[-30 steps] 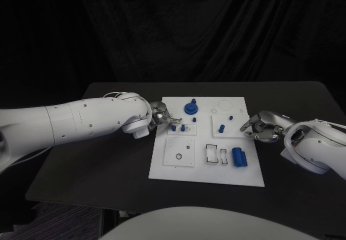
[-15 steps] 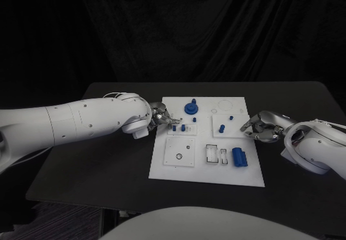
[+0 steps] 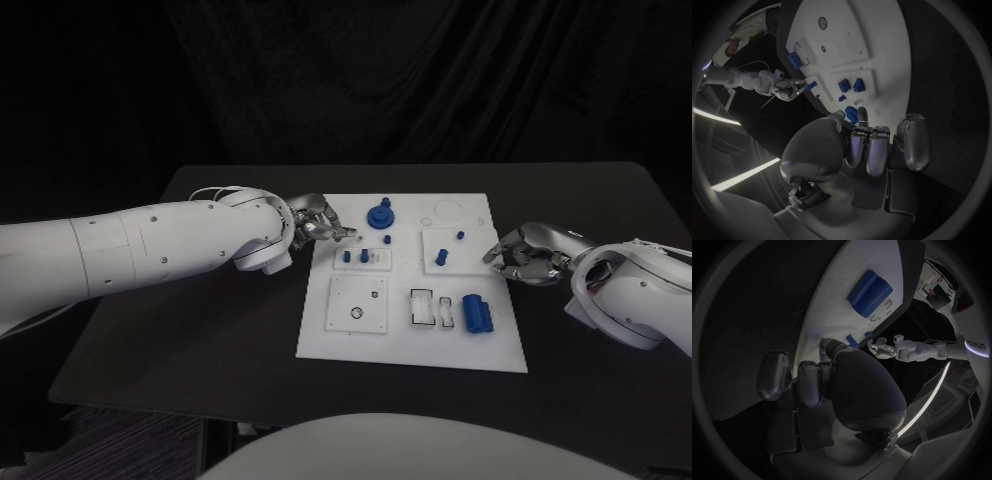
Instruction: Assemble the parts on the task board
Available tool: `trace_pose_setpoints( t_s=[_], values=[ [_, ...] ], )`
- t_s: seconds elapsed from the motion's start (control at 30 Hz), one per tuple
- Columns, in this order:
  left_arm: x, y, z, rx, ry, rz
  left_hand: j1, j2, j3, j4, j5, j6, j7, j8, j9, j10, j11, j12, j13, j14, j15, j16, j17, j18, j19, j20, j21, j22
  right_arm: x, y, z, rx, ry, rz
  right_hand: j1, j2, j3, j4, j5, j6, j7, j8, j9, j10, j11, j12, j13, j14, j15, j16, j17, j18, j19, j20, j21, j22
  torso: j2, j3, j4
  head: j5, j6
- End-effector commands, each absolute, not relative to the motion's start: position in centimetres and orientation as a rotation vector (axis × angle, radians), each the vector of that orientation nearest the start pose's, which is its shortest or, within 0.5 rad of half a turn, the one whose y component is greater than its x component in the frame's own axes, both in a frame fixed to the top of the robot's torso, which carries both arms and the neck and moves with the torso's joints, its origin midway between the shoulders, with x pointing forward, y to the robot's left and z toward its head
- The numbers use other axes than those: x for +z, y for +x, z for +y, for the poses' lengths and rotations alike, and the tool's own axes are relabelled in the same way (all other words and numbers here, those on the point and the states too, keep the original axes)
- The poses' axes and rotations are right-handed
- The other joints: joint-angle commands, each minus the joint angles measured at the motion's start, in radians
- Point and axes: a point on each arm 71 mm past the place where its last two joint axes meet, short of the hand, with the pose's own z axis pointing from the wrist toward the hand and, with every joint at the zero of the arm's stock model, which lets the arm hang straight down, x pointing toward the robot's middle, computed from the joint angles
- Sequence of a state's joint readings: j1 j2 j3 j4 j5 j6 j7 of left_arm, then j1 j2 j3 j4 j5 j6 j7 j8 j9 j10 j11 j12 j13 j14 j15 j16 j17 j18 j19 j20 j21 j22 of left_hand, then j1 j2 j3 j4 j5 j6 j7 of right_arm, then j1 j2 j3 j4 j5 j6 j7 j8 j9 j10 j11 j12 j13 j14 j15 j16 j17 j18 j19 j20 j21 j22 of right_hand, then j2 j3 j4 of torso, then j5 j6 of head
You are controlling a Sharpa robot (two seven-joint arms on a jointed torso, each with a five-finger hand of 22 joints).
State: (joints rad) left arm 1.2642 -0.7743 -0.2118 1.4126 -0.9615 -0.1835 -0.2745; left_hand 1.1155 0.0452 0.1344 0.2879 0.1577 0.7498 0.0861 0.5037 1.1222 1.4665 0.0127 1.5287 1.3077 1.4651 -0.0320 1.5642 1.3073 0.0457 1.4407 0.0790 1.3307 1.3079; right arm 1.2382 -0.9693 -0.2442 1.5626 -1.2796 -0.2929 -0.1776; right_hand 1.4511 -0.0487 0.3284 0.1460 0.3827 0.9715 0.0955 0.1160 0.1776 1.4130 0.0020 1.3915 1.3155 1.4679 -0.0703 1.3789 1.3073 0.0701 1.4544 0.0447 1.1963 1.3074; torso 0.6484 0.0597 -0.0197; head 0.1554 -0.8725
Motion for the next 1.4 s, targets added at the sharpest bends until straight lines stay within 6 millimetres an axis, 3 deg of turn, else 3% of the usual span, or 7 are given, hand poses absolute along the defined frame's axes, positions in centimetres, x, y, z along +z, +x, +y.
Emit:
trace_pose_setpoints(
  t_s=[0.03, 0.2, 0.37, 0.43, 0.57, 0.83, 1.4],
  values=[
    [-21.4, 49.5, 21.2, -0.706, -0.098, 1.714, 0.01, -0.015, -0.01, -0.001, -0.02, -0.03, 0.006, -0.002, 0.006, 0.045, 0.011, -0.012, 0.22, 0.106, 0.004, 0.007, 0.263, 0.009, 0.005, 0.002, 0.002, 0.19, -24.3, 44.9, -26.7, 0.497, 0.054, 1.919, 0.006, -0.006, -0.001, -0.003, 0.005, 0.001, 0.008, 0.005, 0.002, -0.001, 0.001, 0.001, 0.061, 0.054, 0.007, 0.003, 0.091, 0.004, -0.008, 0.001, 0.0, 0.164, 0.0, -0.0002, -0.0001, -0.006, 0.0],
    [-19.3, 49.2, 21.1, -0.854, 0.113, 1.533, 0.135, -0.021, 0.011, -0.012, -0.039, -0.161, 0.048, -0.018, 0.03, -0.063, 0.047, -0.098, 0.16, 0.106, 0.04, 0.007, 0.263, 0.017, -0.036, 0.027, -0.039, 0.179, -22.5, 45.2, -27.1, 0.506, 0.061, 1.857, 0.002, -0.01, -0.005, -0.002, 0.004, 0.006, 0.008, 0.007, 0.003, 0.001, 0.001, 0.003, 0.063, 0.055, 0.008, 0.006, 0.094, 0.003, -0.006, 0.001, 0.005, 0.166, 0.0, 0.0002, -0.0002, -0.006, 0.0],
    [-18.8, 49.4, 19.9, -0.921, 0.33, 1.524, 0.381, -0.051, 0.187, -0.109, -0.056, -0.393, 0.056, -0.016, 0.006, -0.813, 0.072, -0.732, -0.226, -0.117, 0.072, -0.083, 0.106, 0.046, -0.222, 0.048, -0.202, 0.132, -20.2, 45.6, -27.2, 0.522, 0.06, 1.782, -0.003, -0.014, -0.009, 0.001, 0.004, 0.015, 0.007, 0.011, 0.005, 0.004, 0.002, 0.006, 0.066, 0.058, 0.008, 0.013, 0.1, 0.001, -0.001, 0.002, 0.017, 0.169, 0.0, 0.0012, -0.0006, -0.01, 0.0],
    [-19.0, 49.7, 19.0, -0.91, 0.444, 1.532, 0.397, -0.07, 0.216, -0.102, -0.051, -0.447, 0.056, -0.079, -0.08, -0.901, 0.076, -0.857, -0.314, -0.315, 0.073, -0.194, -0.042, 0.033, -0.174, 0.05, -0.127, 0.151, -19.3, 45.7, -27.3, 0.527, 0.06, 1.753, -0.005, -0.016, -0.011, 0.002, 0.004, 0.016, 0.007, 0.011, 0.005, 0.007, 0.002, 0.009, 0.068, 0.059, 0.008, 0.016, 0.102, 0.0, 0.001, 0.002, 0.023, 0.171, 0.001, 0.001, -0.0001, -0.016, 0.0],
    [-19.5, 50.3, 17.2, -0.862, 0.628, 1.529, 0.413, -0.111, 0.252, -0.109, -0.037, -0.291, -0.038, -0.204, -0.404, -0.96, 0.018, -1.087, -0.586, -0.281, 0.023, -0.249, -0.12, 0.038, -0.153, 0.039, -0.105, 0.151, -18.4, 45.8, -27.4, 0.531, 0.058, 1.726, -0.006, -0.017, -0.012, 0.003, 0.004, 0.018, 0.006, 0.012, 0.005, 0.008, 0.001, 0.009, 0.069, 0.059, 0.008, 0.017, 0.103, 0.0, 0.002, 0.002, 0.025, 0.171, 0.005, 0.0024, 0.0003, -0.019, 0.0],
    [-20.2, 51.0, 14.2, -0.812, 0.757, 1.559, 0.389, -0.115, 0.186, -0.169, -0.004, -0.178, -0.158, -0.308, -0.654, -0.98, 0.02, -1.129, -0.798, -0.29, 0.02, -0.294, -0.216, 0.036, -0.119, 0.023, -0.118, 0.153, -17.9, 45.8, -27.6, 0.533, 0.055, 1.718, -0.007, -0.018, -0.013, 0.004, 0.004, 0.021, 0.006, 0.014, 0.006, 0.008, 0.002, 0.01, 0.069, 0.06, 0.008, 0.018, 0.103, -0.001, 0.002, 0.001, 0.026, 0.172, 0.018, 0.0045, 0.0018, -0.041, 0.0],
    [-20.9, 51.6, 12.2, -0.757, 0.766, 1.643, 0.352, -0.11, 0.135, -0.178, -0.02, -0.112, -0.131, -0.307, -0.697, -0.953, 0.045, -1.069, -0.812, -0.278, 0.037, -0.282, -0.25, 0.027, -0.079, 0.027, -0.079, 0.165, -17.5, 45.4, -28.6, 0.52, 0.068, 1.714, -0.008, -0.019, -0.014, 0.004, 0.004, 0.024, 0.006, 0.015, 0.006, 0.009, 0.002, 0.01, 0.069, 0.061, 0.008, 0.019, 0.105, -0.001, 0.003, 0.002, 0.028, 0.172, 0.077, 0.0076, 0.0021, -0.06, 0.0]
  ],
)
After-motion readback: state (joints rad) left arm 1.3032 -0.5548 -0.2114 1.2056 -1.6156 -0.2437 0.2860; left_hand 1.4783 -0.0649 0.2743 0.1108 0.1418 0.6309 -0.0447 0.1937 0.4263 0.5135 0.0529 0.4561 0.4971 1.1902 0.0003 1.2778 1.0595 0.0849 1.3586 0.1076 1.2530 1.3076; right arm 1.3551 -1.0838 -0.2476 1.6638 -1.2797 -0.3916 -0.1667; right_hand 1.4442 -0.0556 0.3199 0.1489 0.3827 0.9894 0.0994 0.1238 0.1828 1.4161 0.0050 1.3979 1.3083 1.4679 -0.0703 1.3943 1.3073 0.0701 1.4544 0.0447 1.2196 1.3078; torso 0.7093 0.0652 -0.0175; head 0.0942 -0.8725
